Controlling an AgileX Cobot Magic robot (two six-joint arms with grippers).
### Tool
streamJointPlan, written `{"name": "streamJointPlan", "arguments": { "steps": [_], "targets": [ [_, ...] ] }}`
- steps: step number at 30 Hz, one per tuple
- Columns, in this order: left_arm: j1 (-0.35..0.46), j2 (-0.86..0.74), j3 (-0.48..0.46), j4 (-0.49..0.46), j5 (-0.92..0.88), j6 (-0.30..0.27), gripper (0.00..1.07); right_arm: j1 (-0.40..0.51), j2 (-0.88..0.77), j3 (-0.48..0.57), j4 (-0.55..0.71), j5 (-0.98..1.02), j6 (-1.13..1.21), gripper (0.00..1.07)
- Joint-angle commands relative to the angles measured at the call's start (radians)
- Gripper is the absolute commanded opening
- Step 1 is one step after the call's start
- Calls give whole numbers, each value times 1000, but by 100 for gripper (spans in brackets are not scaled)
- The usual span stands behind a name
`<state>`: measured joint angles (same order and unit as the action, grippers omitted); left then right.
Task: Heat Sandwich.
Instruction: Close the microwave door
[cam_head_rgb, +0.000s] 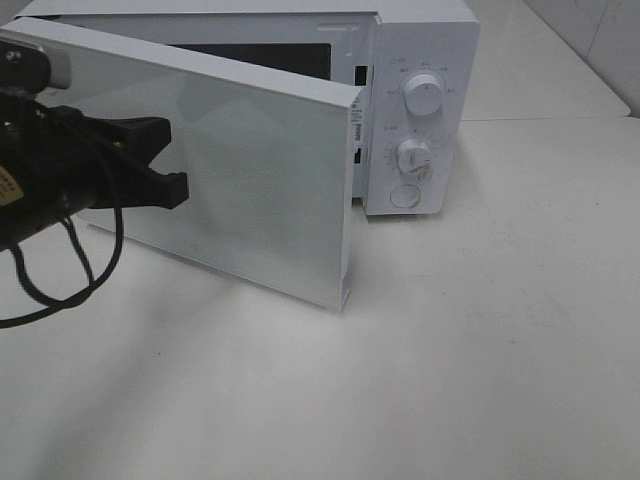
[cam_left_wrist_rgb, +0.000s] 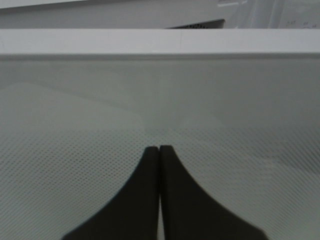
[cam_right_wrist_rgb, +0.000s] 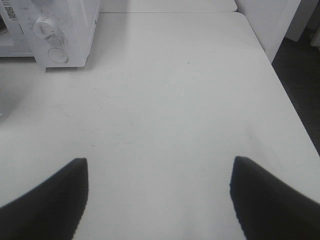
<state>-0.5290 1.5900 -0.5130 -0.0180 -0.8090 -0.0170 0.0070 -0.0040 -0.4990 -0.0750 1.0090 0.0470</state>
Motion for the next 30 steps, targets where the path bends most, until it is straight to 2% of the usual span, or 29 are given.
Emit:
{"name": "streamJointPlan", "arguments": {
  "steps": [1, 7, 13, 16, 18, 30],
  "targets": [
    [-35, 21, -38, -54, -14, 17, 0, -7, -27, 2, 3, -15, -9, 75],
    [-107, 85, -126, -128, -12, 65, 0, -7, -27, 2, 3, -15, -9, 75],
    [-175, 158, -225, -265, -12, 152, 0, -7, -27, 2, 3, -15, -9, 75],
    [-187, 177, -251, -294, -8, 177, 0, -7, -27, 2, 3, -15, -9, 75],
    [-197, 207, -289, -322, 3, 213, 0, -7, -27, 2, 3, -15, -9, 75],
    [-197, 300, -443, -349, 65, 222, 0, -7, -27, 2, 3, -15, -9, 75]
  ]
}}
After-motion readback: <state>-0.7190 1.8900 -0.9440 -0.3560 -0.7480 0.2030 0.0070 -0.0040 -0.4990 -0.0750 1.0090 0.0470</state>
